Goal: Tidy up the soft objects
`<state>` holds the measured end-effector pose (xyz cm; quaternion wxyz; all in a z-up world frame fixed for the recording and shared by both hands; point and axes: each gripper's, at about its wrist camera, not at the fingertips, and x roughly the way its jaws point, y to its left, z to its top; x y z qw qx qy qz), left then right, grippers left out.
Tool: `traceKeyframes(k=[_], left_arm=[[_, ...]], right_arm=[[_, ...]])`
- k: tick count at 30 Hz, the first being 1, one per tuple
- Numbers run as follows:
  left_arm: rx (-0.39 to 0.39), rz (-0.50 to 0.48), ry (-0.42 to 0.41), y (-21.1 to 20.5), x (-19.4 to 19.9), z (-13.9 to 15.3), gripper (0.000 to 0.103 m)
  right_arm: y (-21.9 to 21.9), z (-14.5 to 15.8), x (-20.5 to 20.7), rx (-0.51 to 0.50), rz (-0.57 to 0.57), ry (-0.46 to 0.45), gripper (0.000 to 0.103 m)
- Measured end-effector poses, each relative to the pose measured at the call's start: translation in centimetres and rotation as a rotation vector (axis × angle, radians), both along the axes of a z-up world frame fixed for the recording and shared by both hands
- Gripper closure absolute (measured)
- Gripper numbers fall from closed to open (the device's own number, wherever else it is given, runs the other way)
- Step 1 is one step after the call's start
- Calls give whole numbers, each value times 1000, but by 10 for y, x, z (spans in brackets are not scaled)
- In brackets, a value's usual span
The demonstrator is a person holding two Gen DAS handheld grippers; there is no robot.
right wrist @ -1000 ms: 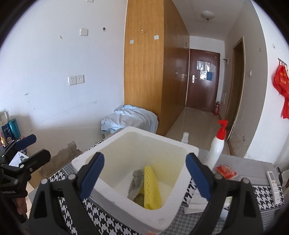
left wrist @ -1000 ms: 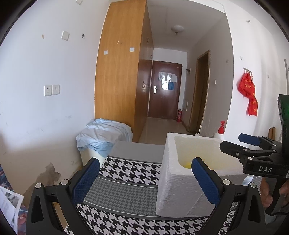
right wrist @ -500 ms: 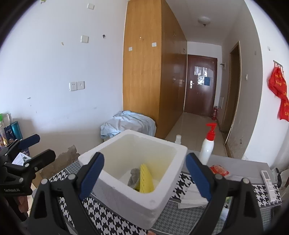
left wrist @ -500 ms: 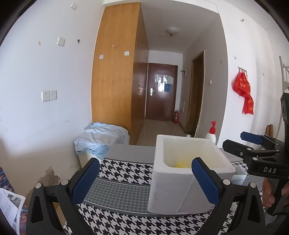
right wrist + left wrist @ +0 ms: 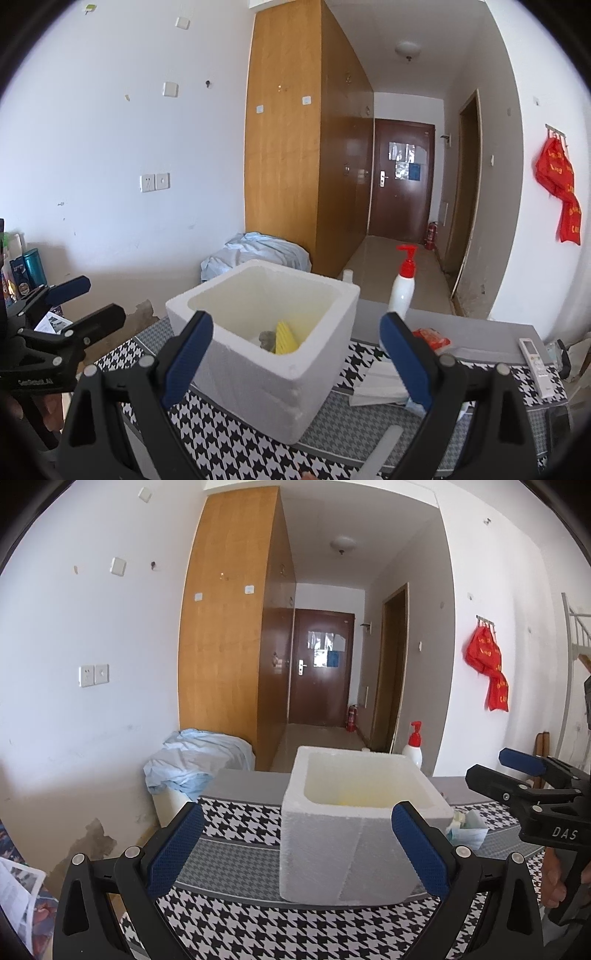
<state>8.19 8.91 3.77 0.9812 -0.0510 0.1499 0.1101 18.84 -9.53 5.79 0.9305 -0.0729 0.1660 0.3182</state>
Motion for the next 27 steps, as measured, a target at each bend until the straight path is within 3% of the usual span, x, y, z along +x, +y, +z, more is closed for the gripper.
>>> traceKeyframes(k=[27], left_arm=[[-25, -178, 6, -57, 0, -19, 1]], right_arm=[[-63, -20, -23, 6, -110, 8, 9]])
